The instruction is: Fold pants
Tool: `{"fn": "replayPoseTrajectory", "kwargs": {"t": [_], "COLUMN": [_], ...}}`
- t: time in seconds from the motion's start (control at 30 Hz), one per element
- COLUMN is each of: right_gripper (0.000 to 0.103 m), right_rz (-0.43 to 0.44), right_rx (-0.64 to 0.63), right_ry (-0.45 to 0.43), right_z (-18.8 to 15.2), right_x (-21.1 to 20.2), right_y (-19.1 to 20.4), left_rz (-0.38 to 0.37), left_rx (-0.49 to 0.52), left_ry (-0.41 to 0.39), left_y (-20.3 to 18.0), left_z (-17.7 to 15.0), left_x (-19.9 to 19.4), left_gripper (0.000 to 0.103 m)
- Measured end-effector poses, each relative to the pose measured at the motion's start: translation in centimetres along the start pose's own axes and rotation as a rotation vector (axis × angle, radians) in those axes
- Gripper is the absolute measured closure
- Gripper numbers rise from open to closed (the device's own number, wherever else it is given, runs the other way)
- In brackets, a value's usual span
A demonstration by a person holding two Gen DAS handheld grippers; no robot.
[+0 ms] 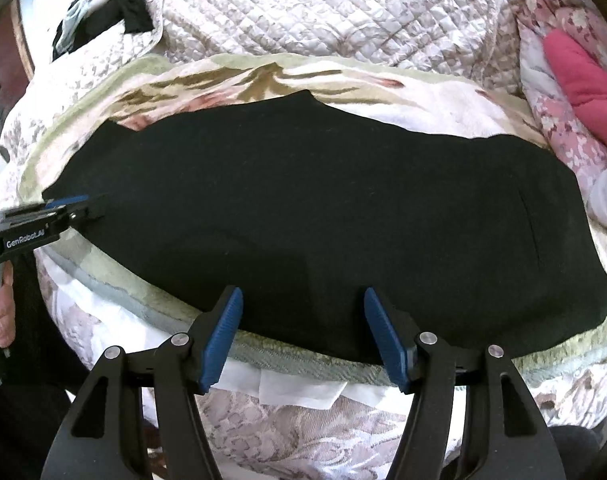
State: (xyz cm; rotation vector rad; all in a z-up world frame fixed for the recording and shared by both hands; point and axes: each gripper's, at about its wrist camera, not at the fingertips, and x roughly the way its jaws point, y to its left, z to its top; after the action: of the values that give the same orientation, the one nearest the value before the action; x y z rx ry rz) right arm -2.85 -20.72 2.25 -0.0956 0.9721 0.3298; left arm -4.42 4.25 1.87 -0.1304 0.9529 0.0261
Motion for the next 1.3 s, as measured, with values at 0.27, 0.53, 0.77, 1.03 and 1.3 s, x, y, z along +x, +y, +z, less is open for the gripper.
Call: {"fn": "replayPoseTrajectory", "kwargs": {"t": [0.27, 0.53, 0.77, 1.03, 1.3], "right_gripper": [0.039, 0.04, 0.039, 0.039, 0.04], "right_rz": [0.008, 0.022, 0.028, 0.039, 0.037], "right_rx": [0.034, 0.044, 0.06, 0.073, 0.109], "right_ry": [-0.007, -0.02, -0.04, -0.065, -0.095], "right_z": [0.4, 0.7, 0.9, 1.3, 1.4], "right_x": [-0.2, -0.3, -0.8, -1.2, -1.9], "right_y": [-0.2, -0.2, -0.7, -0.8, -1.8], "left_rz": [0.072, 0.039, 0.02, 0.078, -0.051], "left_rx": [-0.219, -0.375, -0.439, -0.412, -0.279], "left_ry": [-0.018, -0.015, -0.065, -0.088, -0.168], "left_y": [6.6, 9.8, 11.2, 11.5, 8.5], "left_z": [-1.8, -2.5, -1.4, 0.0, 3.4], "left_x": [-1.6, -0.6, 0.5, 1.4, -1.7], "left_gripper": [0.071, 0.061, 0.061, 0.089, 0.095]}}
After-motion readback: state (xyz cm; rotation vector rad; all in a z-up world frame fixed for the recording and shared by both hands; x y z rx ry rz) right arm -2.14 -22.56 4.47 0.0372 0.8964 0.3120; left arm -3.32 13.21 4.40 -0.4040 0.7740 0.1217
